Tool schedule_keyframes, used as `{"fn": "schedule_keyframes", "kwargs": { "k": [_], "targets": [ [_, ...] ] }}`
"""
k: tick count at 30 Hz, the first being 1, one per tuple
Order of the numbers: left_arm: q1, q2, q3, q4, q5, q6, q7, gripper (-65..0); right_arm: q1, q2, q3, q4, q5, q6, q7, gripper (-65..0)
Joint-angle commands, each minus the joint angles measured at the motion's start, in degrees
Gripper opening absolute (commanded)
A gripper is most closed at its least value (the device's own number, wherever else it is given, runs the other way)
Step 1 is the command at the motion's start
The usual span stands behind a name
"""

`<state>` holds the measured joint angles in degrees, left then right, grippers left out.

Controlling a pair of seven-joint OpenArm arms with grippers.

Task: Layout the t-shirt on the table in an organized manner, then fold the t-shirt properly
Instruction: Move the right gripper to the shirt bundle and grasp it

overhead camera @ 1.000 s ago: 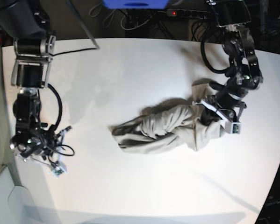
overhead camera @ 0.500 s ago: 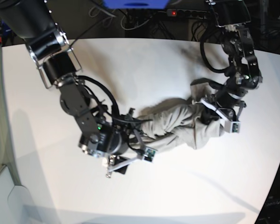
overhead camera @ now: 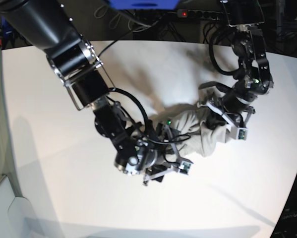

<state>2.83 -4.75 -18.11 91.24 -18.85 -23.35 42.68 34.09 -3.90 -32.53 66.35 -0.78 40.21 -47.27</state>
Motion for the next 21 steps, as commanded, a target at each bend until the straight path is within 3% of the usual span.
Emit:
{"fn": "schedule_keyframes", "kwargs": {
  "k": [1,10,21],
  "targets": [
    [-0.8,-0.3,0.0,1.1,-0.9,-0.3,-1.2,-64.5,1.9,-0.7,0.2,-0.4,0.3,-0.2,1.9,-22.5],
    [-0.7,-1.6,0.0,1.1,-0.9,-0.3,-1.2,-64.5,5.4,-1.6,0.2,-12.8,0.3,-0.2,11.7,-22.5],
    [-0.7,-2.9,0.0,-0.6,-0.9,-0.3,-1.4,-64.5,8.9,-0.6,0.2,-18.1,0.3,-0.2,15.7,-22.6]
  ]
}}
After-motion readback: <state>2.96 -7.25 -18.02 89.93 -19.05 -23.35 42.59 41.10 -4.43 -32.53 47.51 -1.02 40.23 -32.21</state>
